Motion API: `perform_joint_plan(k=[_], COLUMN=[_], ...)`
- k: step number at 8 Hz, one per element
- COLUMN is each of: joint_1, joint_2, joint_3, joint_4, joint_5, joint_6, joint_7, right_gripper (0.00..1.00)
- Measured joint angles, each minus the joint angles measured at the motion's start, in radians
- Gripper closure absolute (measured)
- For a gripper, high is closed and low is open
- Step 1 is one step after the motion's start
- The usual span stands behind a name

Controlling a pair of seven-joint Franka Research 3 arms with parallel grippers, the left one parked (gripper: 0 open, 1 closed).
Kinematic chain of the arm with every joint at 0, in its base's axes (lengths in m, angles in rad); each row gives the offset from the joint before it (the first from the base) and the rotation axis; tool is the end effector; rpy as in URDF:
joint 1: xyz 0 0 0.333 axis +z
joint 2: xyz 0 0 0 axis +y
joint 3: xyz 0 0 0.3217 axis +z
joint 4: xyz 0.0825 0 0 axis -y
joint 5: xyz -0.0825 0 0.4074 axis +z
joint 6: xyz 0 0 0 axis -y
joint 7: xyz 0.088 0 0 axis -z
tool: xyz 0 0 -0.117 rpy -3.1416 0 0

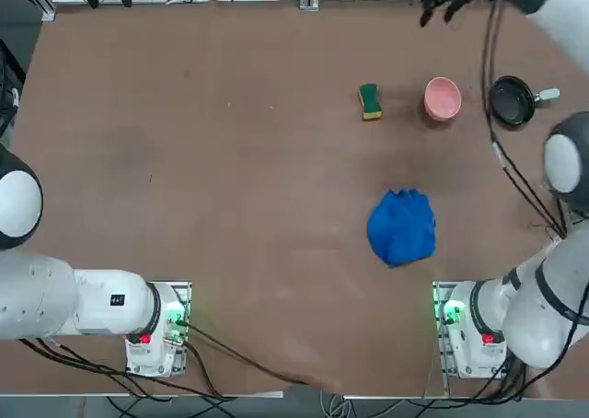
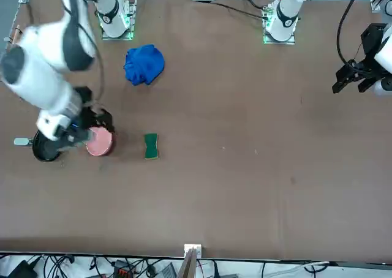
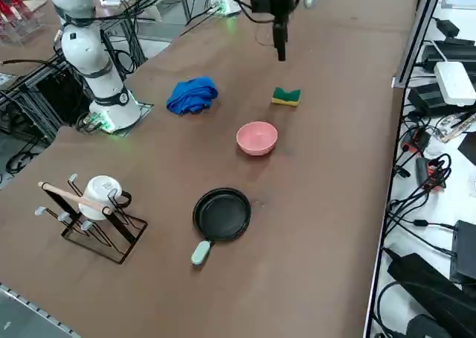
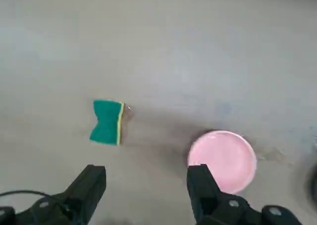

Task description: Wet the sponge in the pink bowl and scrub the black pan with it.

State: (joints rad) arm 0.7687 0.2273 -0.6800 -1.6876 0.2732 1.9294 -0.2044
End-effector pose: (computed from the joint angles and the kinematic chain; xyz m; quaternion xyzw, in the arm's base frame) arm 0.6404 0.1083 0.4827 -0.9915 -0.1110 -0.0376 0.0565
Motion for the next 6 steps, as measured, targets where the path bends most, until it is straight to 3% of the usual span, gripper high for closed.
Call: perform_joint_plan(k=[2, 3, 4, 6], joint_1=[-0.009, -0.054, -0.150, -0.367], joint_2=[-0.060, -0.077, -0.100, -0.162], joint_3=[-0.017, 0.003, 0.081, 0.292], joint_4=[0.032, 0.070, 0.095, 0.107], joint_5=[-0.074, -0.098, -0.118, -0.169], joint_6=[-0.072, -0.126, -0.165, -0.225], joint_7=[0.000, 0.000, -0.001, 0.007], right_gripper=[0.00, 0.00, 0.00, 0.00])
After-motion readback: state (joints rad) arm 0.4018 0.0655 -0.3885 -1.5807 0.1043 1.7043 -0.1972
